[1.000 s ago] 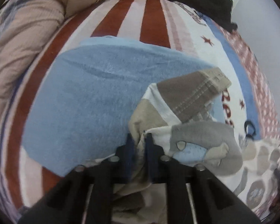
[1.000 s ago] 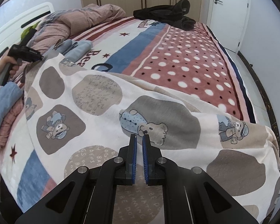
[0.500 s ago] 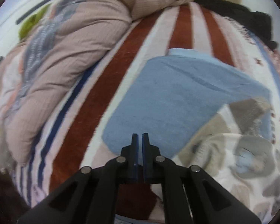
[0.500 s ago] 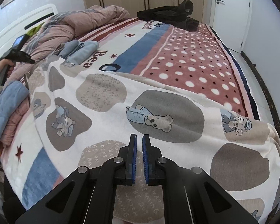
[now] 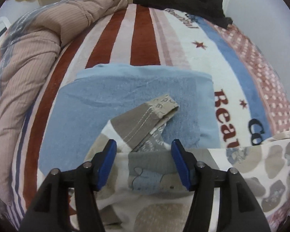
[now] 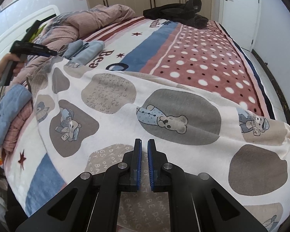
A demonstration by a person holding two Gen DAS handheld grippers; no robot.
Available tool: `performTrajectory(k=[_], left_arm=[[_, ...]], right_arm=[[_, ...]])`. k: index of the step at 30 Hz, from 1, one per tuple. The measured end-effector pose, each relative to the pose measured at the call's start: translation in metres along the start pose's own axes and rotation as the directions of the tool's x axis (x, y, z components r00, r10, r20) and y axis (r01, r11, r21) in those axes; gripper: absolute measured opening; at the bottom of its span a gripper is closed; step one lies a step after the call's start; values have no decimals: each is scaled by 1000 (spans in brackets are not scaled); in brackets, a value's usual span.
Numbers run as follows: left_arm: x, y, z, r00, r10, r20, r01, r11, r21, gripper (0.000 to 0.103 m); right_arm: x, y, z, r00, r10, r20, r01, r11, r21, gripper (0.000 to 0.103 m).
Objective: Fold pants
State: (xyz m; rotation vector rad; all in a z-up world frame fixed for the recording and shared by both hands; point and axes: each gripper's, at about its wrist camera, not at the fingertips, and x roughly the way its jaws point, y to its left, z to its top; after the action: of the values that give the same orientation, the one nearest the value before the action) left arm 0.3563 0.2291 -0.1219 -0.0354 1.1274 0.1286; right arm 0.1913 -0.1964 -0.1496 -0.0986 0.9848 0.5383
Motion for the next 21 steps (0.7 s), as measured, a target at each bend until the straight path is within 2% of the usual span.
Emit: performTrajectory(k=[6, 8, 11, 13, 14, 16, 17, 19, 21], left_arm=[[9, 27, 6, 998, 19, 62, -11, 992, -129, 42], [10, 33, 6, 996, 31, 78, -20, 990, -138, 30], [8, 46, 6, 994, 9, 110, 12, 981, -192, 26], [6, 53, 7, 991, 39, 127, -11, 976, -218, 23], [8, 55, 10, 992, 54, 119, -27, 976, -216, 22], [10, 59, 11, 994, 37, 104, -15, 978, -206, 21], [9, 60, 9, 995, 7, 103, 13, 981, -195, 20], [6, 58, 6, 990, -114, 77, 124, 982, -143, 21], [0, 56, 2, 992, -93, 84, 102, 990, -102, 24]], right_arm=[[-3, -2, 0, 1000, -5, 7, 5, 1000, 6, 2], [-3, -2, -1, 1000, -4, 6, 4, 1000, 6, 2], [-1, -2, -1, 1000, -3, 1, 3, 1000, 4, 2], [1, -1, -2, 1000, -2, -3, 2, 1000, 5, 2], [2, 0, -3, 1000, 0, -5, 0, 1000, 6, 2], [3, 2, -3, 1000, 1, -7, -1, 1000, 5, 2], [4, 3, -3, 1000, 2, -7, -2, 1000, 4, 2], [6, 3, -4, 1000, 7, -8, -7, 1000, 5, 2], [8, 4, -4, 1000, 13, -8, -13, 1000, 8, 2]])
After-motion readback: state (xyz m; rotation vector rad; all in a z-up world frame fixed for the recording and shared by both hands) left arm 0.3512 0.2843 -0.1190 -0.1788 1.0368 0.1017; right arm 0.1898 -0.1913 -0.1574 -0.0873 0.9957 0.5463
